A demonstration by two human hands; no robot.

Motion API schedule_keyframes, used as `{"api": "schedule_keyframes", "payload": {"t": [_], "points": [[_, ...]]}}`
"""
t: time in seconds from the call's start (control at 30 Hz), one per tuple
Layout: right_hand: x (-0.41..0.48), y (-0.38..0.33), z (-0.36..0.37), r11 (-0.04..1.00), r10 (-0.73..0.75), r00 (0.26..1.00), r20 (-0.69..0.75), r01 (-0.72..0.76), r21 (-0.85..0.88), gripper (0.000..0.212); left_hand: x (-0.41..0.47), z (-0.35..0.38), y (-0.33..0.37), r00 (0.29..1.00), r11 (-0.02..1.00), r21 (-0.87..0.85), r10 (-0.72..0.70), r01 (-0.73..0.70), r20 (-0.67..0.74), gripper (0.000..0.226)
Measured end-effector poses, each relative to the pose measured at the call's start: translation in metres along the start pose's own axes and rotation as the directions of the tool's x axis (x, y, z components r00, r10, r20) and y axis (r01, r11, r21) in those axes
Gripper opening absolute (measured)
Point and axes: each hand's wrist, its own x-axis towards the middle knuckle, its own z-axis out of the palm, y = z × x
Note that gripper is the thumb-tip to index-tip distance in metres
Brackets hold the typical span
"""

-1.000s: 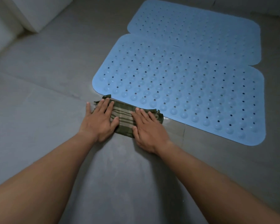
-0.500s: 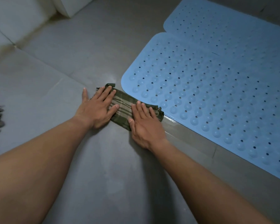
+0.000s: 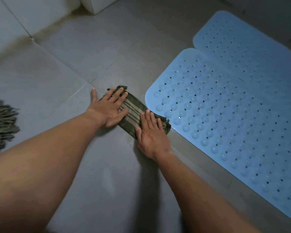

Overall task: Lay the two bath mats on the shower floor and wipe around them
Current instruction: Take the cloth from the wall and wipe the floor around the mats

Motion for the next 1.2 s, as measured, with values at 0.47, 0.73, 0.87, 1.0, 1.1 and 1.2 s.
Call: {"api": "schedule_keyframes", "payload": {"t": [0.47,0.73,0.87,1.0,1.1,1.2], "points": [[0.051,-0.036,-0.005,0.998,-0.023,0.999,-0.043,0.026,0.054,0.060,0.032,-0.017,-0.047,0.998,0.997,0.047,-0.061,0.061,0.005,0.073],[0.093,-0.053,-0.010,0.994,-0.038,0.999,-0.035,0.042,0.102,0.060,0.064,-0.030,-0.083,0.993,0.995,0.035,-0.091,0.088,0.077,0.071],[0.117,-0.059,-0.013,0.990,-0.036,0.999,-0.005,0.037,0.139,0.060,0.082,-0.043,-0.096,0.987,0.994,0.049,-0.105,0.100,0.121,0.071],[0.136,-0.056,-0.018,0.992,-0.049,0.999,0.007,0.047,0.119,0.061,0.096,-0.047,-0.104,0.991,0.994,0.065,-0.095,0.089,0.098,0.071],[0.143,-0.057,-0.019,0.995,-0.030,0.999,-0.012,0.031,0.089,0.061,0.105,-0.049,-0.108,0.992,0.993,0.084,-0.089,0.082,0.090,0.072],[0.155,-0.053,-0.023,0.996,-0.028,0.999,-0.021,0.029,0.078,0.062,0.116,-0.055,-0.109,0.992,0.991,0.099,-0.094,0.085,0.086,0.072]]}}
